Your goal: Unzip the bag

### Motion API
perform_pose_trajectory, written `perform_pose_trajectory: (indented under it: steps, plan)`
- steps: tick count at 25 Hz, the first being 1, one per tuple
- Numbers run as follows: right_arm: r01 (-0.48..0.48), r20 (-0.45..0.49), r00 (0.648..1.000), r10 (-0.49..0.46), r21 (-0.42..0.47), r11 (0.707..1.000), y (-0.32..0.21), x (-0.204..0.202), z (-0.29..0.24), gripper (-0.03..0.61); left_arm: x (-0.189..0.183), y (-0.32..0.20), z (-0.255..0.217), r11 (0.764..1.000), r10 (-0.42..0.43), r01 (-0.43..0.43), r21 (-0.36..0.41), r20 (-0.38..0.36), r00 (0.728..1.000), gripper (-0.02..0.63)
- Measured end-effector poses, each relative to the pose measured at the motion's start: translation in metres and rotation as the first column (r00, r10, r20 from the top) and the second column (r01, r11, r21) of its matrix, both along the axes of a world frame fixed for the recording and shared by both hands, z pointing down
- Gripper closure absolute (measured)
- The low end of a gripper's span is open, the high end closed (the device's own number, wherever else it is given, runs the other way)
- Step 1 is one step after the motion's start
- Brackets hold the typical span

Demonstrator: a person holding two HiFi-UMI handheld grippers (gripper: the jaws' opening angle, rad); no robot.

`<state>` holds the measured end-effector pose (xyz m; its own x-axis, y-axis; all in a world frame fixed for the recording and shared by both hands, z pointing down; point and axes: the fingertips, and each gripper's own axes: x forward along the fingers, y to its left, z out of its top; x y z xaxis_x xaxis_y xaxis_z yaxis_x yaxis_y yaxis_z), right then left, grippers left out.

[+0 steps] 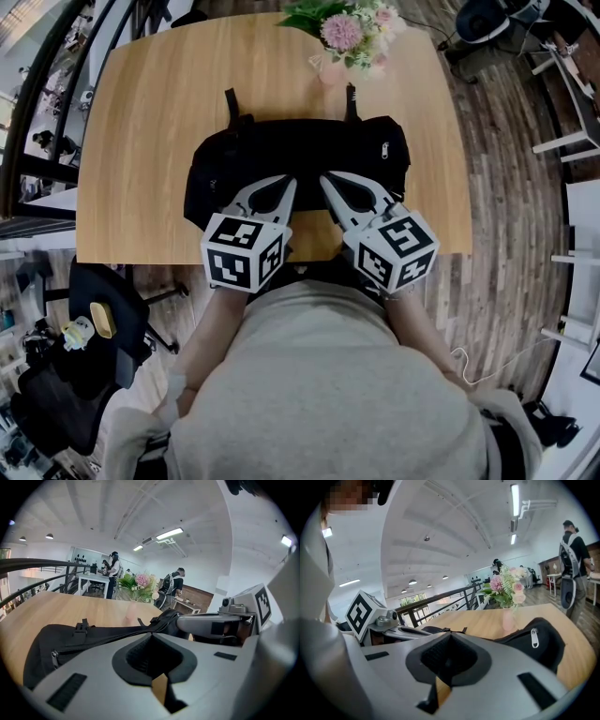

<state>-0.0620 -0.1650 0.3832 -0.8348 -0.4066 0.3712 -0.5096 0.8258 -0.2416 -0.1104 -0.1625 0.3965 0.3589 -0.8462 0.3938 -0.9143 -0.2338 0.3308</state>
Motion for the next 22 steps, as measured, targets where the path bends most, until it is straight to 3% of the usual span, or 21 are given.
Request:
perform_pose_trajectory:
  steps: [22]
  plan:
    - [0.01,0.01,1.0,-0.01,-0.015,1.0,0.0018,0.0,0.0013,0.572,0.0026,0.0037,0.0041,1.0,-0.004,0.003,-0.019,-0.048,0.999,0.595]
